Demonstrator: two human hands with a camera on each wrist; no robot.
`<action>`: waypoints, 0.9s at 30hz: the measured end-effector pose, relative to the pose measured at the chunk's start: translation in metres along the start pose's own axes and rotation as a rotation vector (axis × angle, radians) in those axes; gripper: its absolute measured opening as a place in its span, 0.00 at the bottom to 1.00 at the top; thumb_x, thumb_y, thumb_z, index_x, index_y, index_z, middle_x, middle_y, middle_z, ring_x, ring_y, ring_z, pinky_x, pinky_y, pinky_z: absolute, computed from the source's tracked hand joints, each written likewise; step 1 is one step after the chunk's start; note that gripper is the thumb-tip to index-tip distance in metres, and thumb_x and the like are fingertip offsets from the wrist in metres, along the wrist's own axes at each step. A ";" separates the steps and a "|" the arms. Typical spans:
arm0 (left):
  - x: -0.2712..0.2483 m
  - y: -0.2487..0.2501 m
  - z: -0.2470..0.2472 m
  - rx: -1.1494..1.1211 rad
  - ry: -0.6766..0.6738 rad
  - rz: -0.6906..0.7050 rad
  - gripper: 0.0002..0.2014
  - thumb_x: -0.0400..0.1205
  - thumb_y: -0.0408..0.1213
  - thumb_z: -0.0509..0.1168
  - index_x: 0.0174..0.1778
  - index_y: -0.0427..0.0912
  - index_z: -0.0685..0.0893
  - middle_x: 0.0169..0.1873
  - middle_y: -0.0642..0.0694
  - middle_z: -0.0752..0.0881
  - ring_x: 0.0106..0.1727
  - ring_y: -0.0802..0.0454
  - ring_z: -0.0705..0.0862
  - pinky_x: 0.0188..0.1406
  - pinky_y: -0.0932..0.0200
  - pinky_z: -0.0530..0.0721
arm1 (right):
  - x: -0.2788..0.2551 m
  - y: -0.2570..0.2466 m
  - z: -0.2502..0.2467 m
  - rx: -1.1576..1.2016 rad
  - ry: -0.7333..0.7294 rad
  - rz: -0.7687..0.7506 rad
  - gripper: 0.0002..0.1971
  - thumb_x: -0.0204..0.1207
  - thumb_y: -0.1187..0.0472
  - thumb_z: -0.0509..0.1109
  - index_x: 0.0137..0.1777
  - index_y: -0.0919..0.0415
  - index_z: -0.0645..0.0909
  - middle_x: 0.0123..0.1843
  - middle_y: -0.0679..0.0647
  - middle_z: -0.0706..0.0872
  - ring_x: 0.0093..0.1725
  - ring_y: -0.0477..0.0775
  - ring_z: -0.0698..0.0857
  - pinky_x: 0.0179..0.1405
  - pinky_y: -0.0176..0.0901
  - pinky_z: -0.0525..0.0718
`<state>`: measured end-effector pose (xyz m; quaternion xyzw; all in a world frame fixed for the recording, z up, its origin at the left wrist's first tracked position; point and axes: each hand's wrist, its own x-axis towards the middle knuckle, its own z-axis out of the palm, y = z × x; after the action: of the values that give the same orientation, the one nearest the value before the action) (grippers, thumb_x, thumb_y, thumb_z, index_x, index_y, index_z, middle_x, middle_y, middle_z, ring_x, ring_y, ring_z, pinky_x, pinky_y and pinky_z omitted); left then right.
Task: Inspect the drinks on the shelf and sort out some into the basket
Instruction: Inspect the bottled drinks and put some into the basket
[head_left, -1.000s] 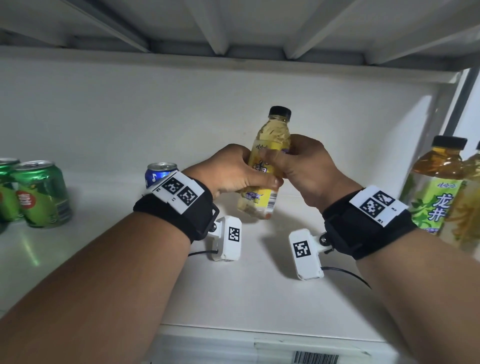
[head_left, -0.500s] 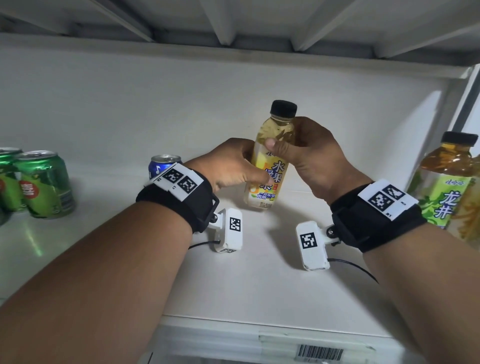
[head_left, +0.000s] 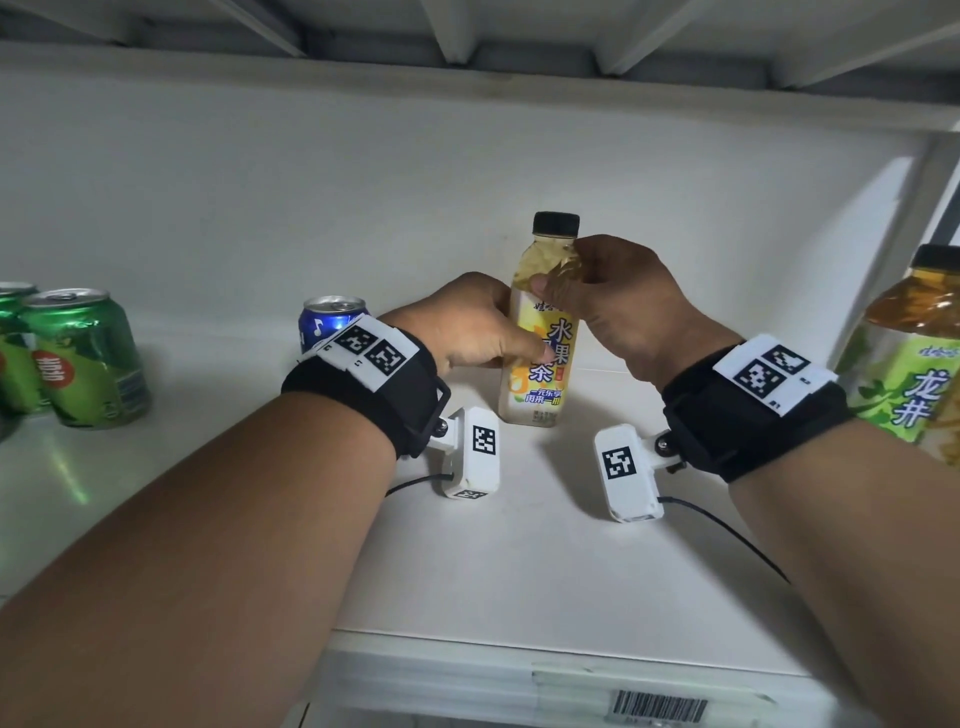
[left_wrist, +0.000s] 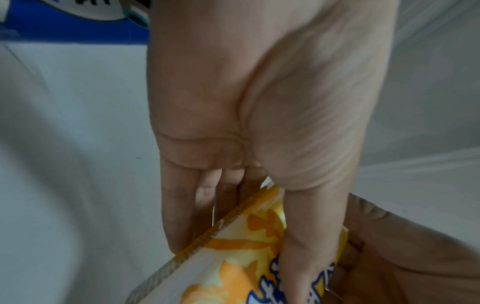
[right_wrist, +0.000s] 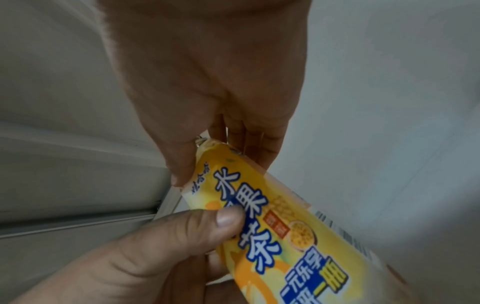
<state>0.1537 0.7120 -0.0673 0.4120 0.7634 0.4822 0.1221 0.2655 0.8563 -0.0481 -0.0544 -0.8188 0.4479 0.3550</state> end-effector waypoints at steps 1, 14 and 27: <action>0.000 0.003 -0.002 0.077 0.030 0.037 0.16 0.74 0.32 0.87 0.56 0.35 0.94 0.50 0.41 0.97 0.55 0.42 0.96 0.65 0.40 0.93 | 0.000 -0.001 0.001 -0.007 0.003 0.002 0.20 0.72 0.52 0.86 0.59 0.59 0.89 0.54 0.55 0.95 0.55 0.60 0.93 0.64 0.65 0.90; -0.014 0.092 -0.011 0.566 0.400 0.544 0.25 0.77 0.40 0.81 0.71 0.42 0.87 0.62 0.48 0.88 0.53 0.53 0.82 0.47 0.65 0.73 | -0.011 -0.034 -0.067 -0.458 0.160 -0.086 0.20 0.79 0.49 0.78 0.68 0.53 0.83 0.56 0.49 0.90 0.56 0.51 0.88 0.54 0.42 0.85; 0.044 0.181 0.158 0.443 -0.109 0.391 0.32 0.77 0.55 0.83 0.74 0.44 0.86 0.66 0.49 0.88 0.67 0.48 0.86 0.68 0.53 0.85 | -0.048 -0.027 -0.237 -1.081 0.281 0.048 0.19 0.80 0.56 0.72 0.71 0.57 0.83 0.70 0.55 0.85 0.72 0.58 0.81 0.69 0.46 0.80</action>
<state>0.3108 0.8807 0.0136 0.5933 0.7484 0.2955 -0.0251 0.4565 0.9851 0.0288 -0.3066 -0.8753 -0.0394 0.3719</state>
